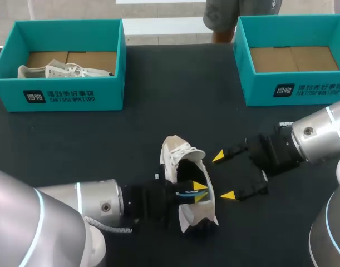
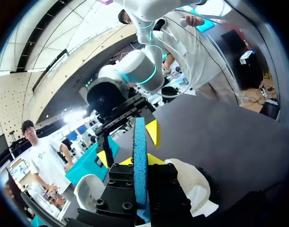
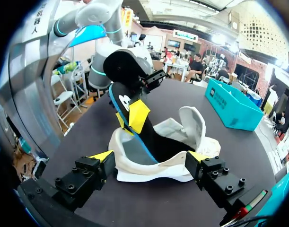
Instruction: Take the shoe out of the shoebox, open the shoe tongue, remove and reinsert the insole, then place the shoe into the shoebox
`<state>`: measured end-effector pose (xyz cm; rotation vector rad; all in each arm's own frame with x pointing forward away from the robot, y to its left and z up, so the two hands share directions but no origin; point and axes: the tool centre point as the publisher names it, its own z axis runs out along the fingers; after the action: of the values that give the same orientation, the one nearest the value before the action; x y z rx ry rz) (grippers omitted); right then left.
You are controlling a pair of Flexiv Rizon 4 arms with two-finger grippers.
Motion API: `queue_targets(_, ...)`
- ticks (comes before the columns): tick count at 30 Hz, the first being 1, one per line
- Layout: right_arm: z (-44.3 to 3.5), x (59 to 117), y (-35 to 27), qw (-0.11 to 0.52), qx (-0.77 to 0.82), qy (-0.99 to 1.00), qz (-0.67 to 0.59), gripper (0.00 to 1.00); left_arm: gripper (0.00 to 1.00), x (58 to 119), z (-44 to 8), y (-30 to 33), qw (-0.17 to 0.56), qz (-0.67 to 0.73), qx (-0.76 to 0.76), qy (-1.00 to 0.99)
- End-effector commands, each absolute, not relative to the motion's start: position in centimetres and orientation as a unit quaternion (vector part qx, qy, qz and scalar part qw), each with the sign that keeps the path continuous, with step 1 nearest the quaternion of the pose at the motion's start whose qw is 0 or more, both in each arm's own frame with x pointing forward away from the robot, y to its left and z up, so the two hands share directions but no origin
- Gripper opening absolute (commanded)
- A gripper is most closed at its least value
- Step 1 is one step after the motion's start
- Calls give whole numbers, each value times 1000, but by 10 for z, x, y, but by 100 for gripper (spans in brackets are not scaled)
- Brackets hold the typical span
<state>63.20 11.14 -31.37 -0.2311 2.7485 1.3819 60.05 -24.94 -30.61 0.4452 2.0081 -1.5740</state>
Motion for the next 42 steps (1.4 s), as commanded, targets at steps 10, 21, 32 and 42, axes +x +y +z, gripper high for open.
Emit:
queue_targets(10, -313, 631, 113, 28, -74, 892, 445, 100, 0, 625, -327, -265, 264, -585, 179, 745)
queue_targets(21, -313, 631, 113, 28, -74, 892, 445, 100, 0, 611, -302, -266, 277, -565, 190, 754)
queue_targets(32, -313, 631, 113, 28, -74, 892, 445, 100, 45, 605, -305, -259, 281, -563, 179, 756)
queue_targets(42, -313, 631, 113, 28, -74, 892, 445, 100, 39, 601, -313, -259, 268, -558, 170, 767)
